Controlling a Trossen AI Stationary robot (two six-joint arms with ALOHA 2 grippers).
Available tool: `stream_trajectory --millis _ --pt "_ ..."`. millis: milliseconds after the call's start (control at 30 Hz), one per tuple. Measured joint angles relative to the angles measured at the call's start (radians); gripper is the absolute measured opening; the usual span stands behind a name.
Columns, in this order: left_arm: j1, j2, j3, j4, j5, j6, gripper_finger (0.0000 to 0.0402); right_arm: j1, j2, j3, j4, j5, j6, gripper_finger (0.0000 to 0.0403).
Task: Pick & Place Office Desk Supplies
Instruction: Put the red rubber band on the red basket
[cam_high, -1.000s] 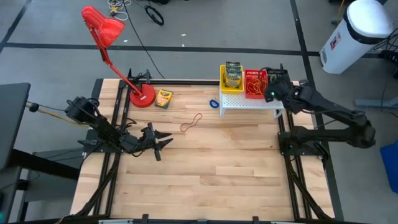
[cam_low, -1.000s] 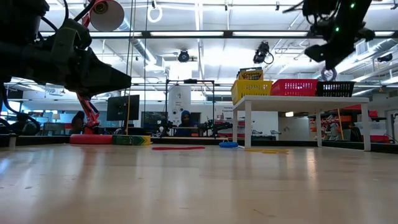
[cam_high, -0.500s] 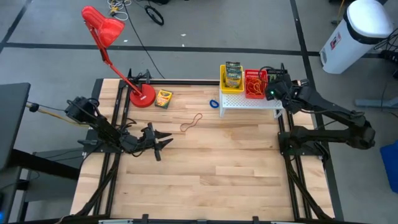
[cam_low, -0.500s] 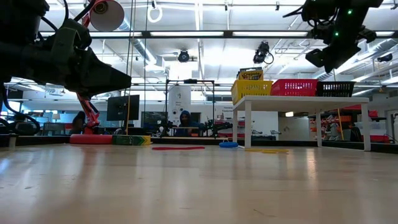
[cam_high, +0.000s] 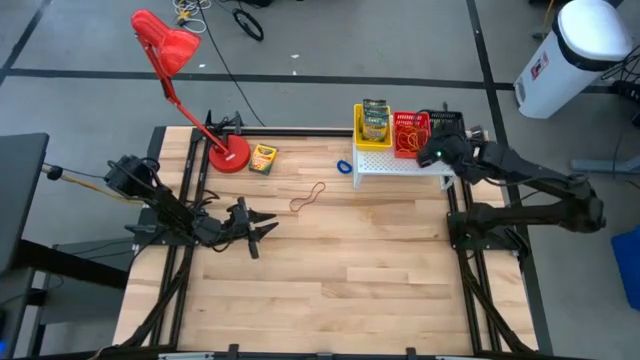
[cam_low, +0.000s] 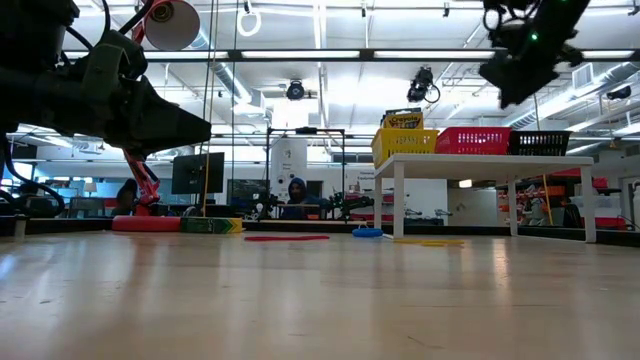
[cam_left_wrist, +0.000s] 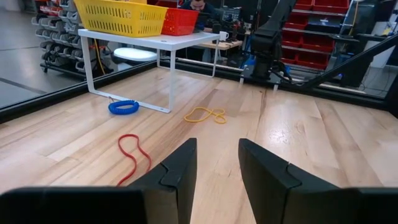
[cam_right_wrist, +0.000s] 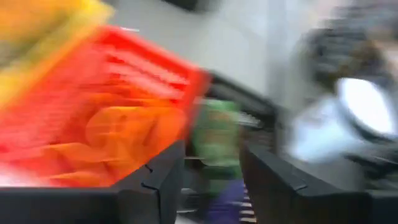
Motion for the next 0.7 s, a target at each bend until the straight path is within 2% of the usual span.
stream_trajectory --millis 100,167,333,433,700 --pt "0.000 0.000 0.000 0.000 0.000 0.000 0.0125 0.107 0.006 -0.001 0.091 -0.143 -0.035 0.0141" --pt "0.000 0.000 0.000 0.000 0.000 0.000 0.0125 0.204 0.021 -0.006 0.160 -0.194 -0.044 0.0110" --pt "0.000 0.000 0.000 0.000 0.000 0.000 0.0125 0.419 0.092 -0.030 0.380 -0.207 -0.105 0.0013" --pt "0.000 0.000 0.000 0.000 0.000 0.000 0.0125 0.509 0.146 -0.044 0.504 -0.234 -0.135 0.0015" --pt "0.000 0.000 0.000 0.000 0.000 0.000 0.0125 0.665 0.282 -0.056 0.634 -0.251 -0.134 0.0007"
